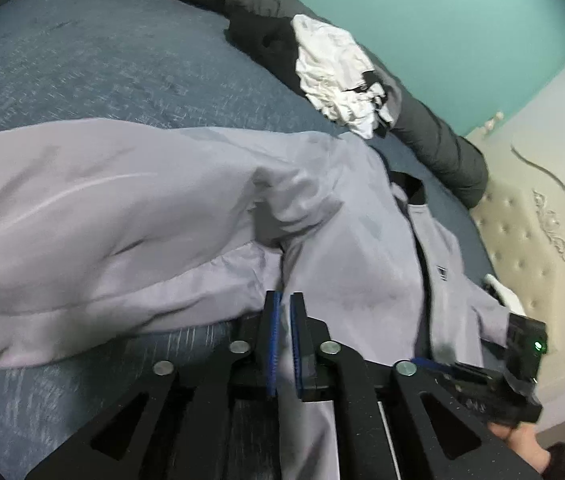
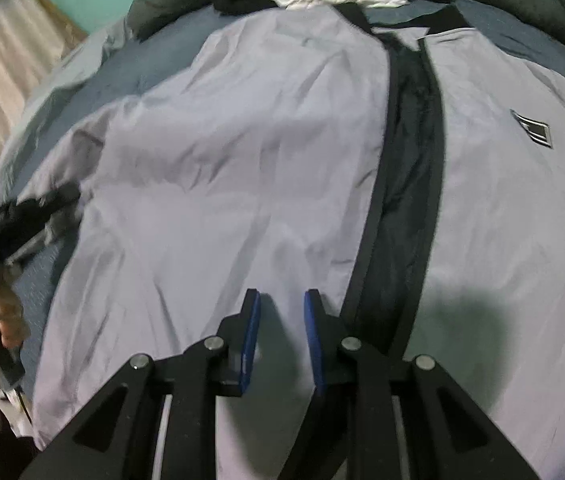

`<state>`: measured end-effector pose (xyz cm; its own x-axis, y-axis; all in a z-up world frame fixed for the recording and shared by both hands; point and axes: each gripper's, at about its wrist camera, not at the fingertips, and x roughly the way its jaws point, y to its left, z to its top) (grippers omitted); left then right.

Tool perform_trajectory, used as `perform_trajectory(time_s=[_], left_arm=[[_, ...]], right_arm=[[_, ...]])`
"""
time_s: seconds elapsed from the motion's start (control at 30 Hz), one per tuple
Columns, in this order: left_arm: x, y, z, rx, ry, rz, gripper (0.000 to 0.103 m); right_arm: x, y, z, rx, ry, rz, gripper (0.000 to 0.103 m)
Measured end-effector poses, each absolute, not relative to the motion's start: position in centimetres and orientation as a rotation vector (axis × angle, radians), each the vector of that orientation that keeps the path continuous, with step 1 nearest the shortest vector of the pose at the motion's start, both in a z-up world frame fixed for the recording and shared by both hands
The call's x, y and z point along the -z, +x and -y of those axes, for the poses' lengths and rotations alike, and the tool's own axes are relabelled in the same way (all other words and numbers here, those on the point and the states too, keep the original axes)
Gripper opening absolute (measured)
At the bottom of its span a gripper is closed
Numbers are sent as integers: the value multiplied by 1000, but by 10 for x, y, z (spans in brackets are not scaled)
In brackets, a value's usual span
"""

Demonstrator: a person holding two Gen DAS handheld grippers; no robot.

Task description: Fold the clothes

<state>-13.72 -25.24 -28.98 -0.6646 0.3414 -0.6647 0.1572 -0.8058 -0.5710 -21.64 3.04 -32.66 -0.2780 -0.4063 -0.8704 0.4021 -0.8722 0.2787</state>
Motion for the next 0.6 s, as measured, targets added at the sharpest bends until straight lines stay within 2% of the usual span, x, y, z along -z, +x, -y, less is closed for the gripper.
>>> perform_trajectory(time_s=[0.03, 0.07, 0.6], left_arm=[[291, -131, 254, -2583, -1241, 961, 27], [293, -125, 255, -2552, -1249, 991, 31], [332, -65, 220, -2308, -1390, 1049, 35]], right_arm=[[324, -214, -33, 2177, 1473, 26, 22], [323, -212, -36, 2178, 1466, 46, 23], [303, -166, -61, 2155, 1455, 205, 26]])
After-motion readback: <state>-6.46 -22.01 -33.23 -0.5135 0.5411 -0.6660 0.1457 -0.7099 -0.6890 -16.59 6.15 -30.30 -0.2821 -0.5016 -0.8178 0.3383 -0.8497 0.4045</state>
